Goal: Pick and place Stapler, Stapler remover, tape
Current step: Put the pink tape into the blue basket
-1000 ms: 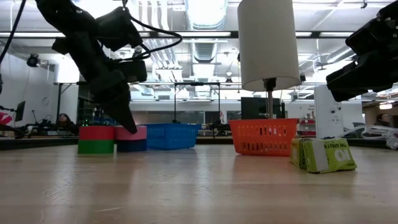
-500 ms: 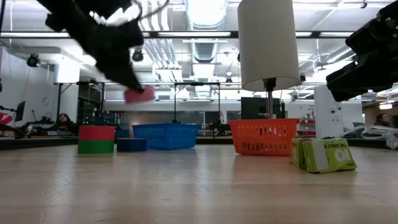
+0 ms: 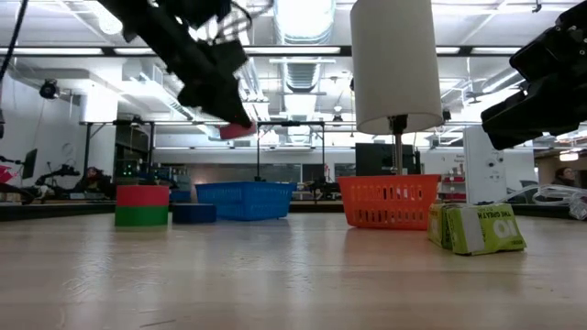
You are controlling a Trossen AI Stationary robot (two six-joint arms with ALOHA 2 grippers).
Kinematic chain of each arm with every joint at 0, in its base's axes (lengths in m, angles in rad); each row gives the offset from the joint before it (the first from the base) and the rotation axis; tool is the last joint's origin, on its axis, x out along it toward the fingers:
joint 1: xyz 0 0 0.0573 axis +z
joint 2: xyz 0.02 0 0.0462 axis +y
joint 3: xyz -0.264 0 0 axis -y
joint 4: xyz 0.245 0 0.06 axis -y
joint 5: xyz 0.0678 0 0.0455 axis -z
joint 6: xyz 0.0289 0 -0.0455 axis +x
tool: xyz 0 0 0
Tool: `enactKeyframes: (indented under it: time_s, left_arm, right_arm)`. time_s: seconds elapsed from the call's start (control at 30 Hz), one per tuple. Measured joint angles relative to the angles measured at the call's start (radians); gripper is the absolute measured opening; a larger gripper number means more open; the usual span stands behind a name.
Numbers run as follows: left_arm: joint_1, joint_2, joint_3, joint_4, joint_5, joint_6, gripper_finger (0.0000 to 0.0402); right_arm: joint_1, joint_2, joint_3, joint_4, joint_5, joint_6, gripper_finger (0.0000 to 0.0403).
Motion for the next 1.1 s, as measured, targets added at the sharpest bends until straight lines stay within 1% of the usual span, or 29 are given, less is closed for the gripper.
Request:
enactKeyframes:
  time_s: [0.13,0.27,0.37,0.43,0.73,0.83,0.97,1.1]
  left_arm:
    - [0.07,0.057,0.005,-0.003,0.031,-0.089,0.0049]
    - [0.132,0.103,0.004,-0.001,0.059,-0.088,0.0056]
    - [0.168,0.138,0.004,0.004,0.126,-0.085,0.0059]
    - [0.175,0.162,0.005,0.011,0.163,-0.064,0.006]
    - [0.2,0.256,0.003,0.038,0.181,-0.056,0.0058]
    - [0.208,0.274,0.003,0.041,0.193,-0.058,0.0061]
    - [0.207,0.291,0.003,0.056,0.24,-0.061,0.0061]
    - [0.209,0.308,0.003,0.058,0.244,-0.074,0.0062]
  right_arm:
    - [0.0,0.0,0.0,0.0,0.0,0.0,0.0008]
    - [0.0,0.0,0.0,0.0,0.0,0.0,0.0008]
    - [0.0,0.0,0.0,0.0,0.0,0.0,0.0008]
    - [0.0,0.0,0.0,0.0,0.0,0.0,0.0008]
    - [0.0,0.0,0.0,0.0,0.0,0.0,0.0008]
    - [0.0,0.0,0.0,0.0,0.0,0.0,0.0008]
    - [0.0,0.0,0.0,0.0,0.0,0.0,0.0008]
    - [0.0,0.0,0.0,0.0,0.0,0.0,0.0008]
